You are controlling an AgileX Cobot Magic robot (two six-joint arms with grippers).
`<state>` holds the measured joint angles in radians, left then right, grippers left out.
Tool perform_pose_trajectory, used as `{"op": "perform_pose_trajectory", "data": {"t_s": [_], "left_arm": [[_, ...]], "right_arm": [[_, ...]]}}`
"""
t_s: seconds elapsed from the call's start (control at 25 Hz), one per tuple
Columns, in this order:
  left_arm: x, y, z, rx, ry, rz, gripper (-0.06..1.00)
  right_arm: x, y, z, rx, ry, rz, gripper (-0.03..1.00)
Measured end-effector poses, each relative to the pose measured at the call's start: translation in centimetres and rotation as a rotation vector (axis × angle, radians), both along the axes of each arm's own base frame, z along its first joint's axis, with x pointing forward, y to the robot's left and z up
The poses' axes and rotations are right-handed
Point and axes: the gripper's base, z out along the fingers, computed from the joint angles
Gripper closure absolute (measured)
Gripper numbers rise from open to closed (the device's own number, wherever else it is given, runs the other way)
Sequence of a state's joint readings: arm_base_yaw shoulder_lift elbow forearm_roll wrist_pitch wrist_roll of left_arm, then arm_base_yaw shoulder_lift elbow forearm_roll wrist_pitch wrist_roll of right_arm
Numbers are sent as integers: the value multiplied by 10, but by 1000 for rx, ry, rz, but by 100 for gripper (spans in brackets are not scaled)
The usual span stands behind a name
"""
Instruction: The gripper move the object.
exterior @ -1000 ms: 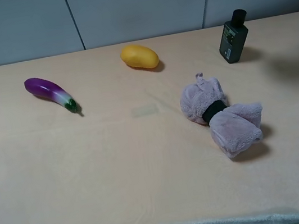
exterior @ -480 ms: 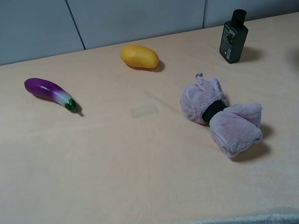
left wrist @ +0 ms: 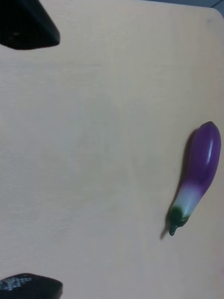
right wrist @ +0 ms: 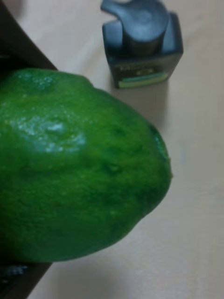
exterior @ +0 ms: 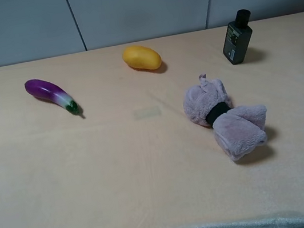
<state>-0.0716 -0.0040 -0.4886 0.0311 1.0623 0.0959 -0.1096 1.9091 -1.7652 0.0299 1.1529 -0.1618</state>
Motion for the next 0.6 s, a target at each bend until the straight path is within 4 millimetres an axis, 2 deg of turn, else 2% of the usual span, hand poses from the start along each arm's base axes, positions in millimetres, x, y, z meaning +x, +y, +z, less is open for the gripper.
{"op": "perform_pose_trajectory", "data": {"t_s": [0.24,0.6], "left_arm": [[0,0,0,0,0,0,-1],[0,0,0,0,0,0,-1]], "right_arm": [[11,-11,-24,3,28,-24,49],[26,-14,-56,-4,38,-5,49]]}}
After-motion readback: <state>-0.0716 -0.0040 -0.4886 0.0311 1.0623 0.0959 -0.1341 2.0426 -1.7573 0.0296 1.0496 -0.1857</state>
